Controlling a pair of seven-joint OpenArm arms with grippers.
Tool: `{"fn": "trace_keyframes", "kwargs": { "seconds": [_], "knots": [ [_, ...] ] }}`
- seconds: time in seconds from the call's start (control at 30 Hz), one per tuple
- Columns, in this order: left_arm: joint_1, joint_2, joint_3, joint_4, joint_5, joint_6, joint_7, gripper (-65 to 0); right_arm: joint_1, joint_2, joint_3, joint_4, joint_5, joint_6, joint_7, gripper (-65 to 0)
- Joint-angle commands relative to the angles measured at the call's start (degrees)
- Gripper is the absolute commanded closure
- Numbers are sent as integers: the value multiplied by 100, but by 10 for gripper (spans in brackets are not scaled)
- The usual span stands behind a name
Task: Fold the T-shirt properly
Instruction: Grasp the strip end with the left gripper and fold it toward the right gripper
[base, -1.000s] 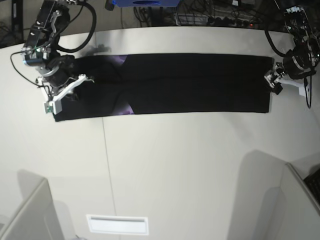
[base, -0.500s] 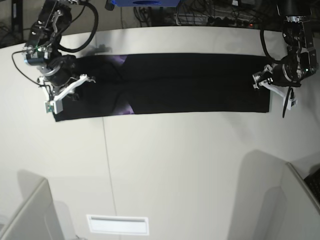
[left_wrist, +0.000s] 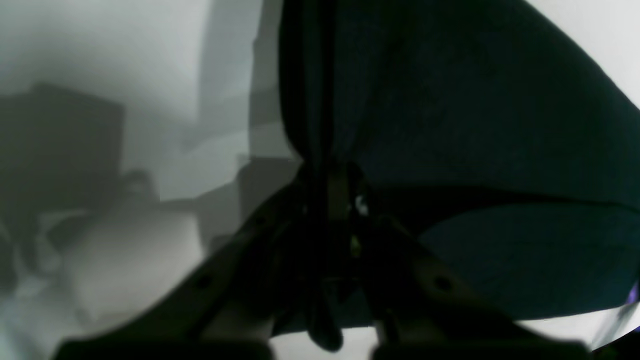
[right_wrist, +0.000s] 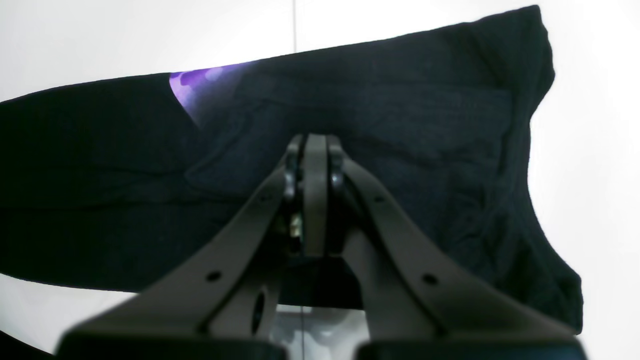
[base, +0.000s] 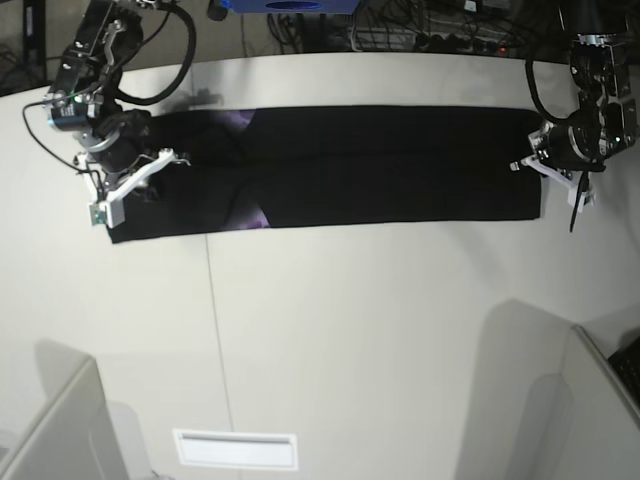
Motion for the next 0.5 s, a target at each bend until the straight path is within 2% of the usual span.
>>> {"fn": "trace_keyframes", "kwargs": {
  "seconds": [0.0, 0.1, 0.23, 0.3, 0.37, 0.47],
  "knots": [
    [36, -136, -36, 201, 78, 17, -129, 0, 36, 8, 12, 111, 63, 7, 109, 0],
    [212, -320, -36, 492, 78, 17, -577, 0, 36, 8, 12, 119, 186, 7, 100, 0],
    [405, -311, -27, 1037, 69, 17, -850, 0, -78, 52, 29, 119, 915, -2, 136, 0],
    [511, -268, 43, 1406, 43, 17, -832, 0, -78, 52, 29, 119, 1003, -29, 127, 0],
    [546, -13, 43, 1837, 43, 17, -762, 0, -61, 52, 29, 111, 995, -37, 109, 0],
    [546, 251, 8, 2311, 43, 44, -190, 0, -61, 52, 29, 102, 995, -37, 109, 0]
  ]
}}
